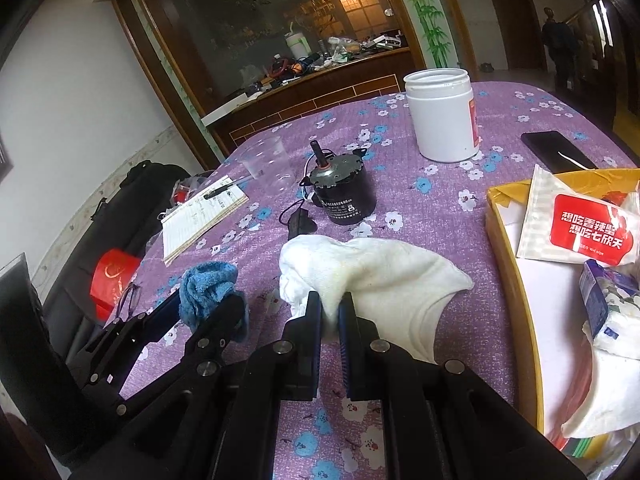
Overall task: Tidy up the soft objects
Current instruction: 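Lift the blue knit cloth and white cloth off the tablecloth, then carry both cloths over the tray and open both tools to drop them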
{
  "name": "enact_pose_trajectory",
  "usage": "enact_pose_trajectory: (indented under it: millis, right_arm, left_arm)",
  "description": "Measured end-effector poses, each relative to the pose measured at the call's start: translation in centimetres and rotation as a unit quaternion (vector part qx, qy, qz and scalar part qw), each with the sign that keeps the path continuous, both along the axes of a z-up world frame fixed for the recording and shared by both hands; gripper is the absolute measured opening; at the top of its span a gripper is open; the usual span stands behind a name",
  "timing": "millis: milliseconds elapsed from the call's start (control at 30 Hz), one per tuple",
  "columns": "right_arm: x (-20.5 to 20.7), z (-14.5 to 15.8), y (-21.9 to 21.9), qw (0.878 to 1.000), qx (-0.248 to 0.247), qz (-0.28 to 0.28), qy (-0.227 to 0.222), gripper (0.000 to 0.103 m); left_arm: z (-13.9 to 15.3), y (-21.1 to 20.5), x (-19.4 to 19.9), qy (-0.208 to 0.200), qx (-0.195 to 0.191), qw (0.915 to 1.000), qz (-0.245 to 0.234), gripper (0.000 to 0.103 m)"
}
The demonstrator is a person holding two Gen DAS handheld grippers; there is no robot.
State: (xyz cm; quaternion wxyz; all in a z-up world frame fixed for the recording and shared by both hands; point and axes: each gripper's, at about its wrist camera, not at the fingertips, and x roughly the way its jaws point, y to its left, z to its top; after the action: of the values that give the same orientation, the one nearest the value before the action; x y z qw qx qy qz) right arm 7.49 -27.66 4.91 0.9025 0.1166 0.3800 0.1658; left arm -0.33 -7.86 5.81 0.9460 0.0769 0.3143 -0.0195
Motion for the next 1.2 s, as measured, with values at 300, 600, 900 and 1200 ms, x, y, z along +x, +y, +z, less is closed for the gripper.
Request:
enact_pose_trajectory:
  millis: [300,600,900,1200]
  right_arm:
    - [-0.1,-0.1,0.1,1.0,0.002,0.002,0.001,0.009]
    - [-0.1,0.0,0.1,1.0,0.001,0.001,0.0,0.009]
    - [-0.3,0.2,0.1,1.0,-0.002,-0.003,-0.006,0.009]
    - [-1.6,2.0,-1.4,0.999,0.021,-0.025,-0.021,0.009]
  left_arm:
    - [0.1,-0.2,-0.2,-0.004,0.003,1.0,-0.002,0.041]
    - [0.0,-0.3,-0.1,-0.006,0.004,1.0,-0.004,0.041]
    - [0.2,-0.3,-0.3,-0.01,-0.004,0.9999,-0.01,0.041]
    - [1.4,-0.1,-1.5,-0.002,-0.043,0.9986,-0.031,0.041]
